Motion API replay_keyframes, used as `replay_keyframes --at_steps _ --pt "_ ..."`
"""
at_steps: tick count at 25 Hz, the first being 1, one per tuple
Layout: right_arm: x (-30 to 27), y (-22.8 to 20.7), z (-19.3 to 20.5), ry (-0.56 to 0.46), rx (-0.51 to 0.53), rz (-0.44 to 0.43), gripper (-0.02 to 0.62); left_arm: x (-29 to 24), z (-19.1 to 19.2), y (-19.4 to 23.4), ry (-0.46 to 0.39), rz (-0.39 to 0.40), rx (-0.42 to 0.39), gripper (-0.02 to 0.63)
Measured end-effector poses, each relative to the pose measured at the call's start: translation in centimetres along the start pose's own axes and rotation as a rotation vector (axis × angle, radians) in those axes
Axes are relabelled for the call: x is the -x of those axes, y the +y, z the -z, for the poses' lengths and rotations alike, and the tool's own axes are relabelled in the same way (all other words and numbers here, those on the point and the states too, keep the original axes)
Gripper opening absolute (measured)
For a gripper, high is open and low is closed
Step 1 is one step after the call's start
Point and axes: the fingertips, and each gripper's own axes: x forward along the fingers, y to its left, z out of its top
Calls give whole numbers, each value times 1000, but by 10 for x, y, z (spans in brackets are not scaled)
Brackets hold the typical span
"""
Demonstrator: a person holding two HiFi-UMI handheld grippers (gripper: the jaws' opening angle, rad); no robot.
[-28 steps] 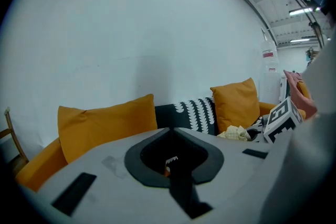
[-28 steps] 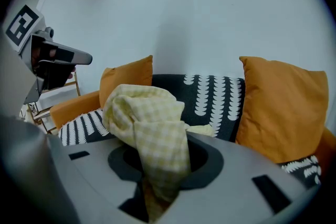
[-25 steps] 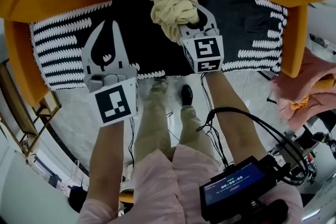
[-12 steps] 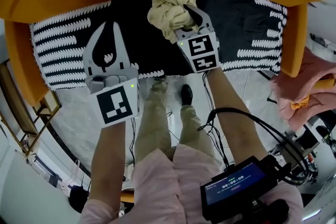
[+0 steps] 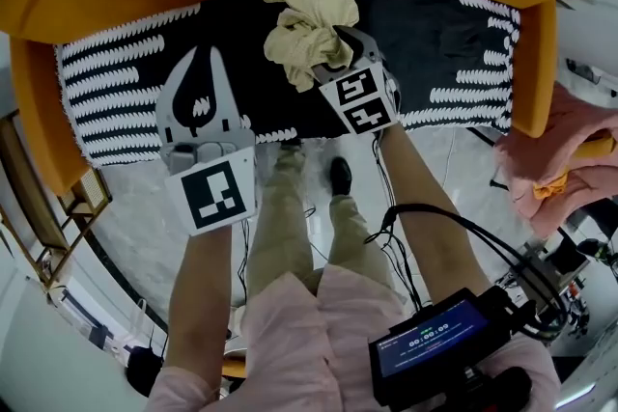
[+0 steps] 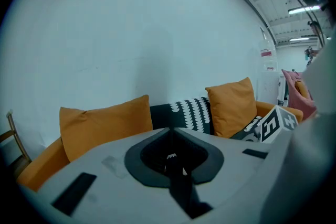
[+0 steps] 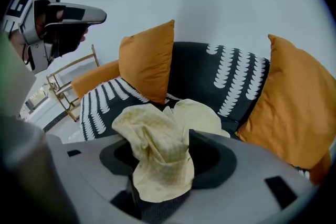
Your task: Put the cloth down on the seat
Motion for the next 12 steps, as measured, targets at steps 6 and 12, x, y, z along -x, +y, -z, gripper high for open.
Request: replay_keyframes --at_steps 6,12 --pt "12 1 15 59 32 -11 268 7 -14 -7 -11 3 0 25" --pt "14 11 28 104 46 -27 268 11 -13 -8 -30 3 3 25"
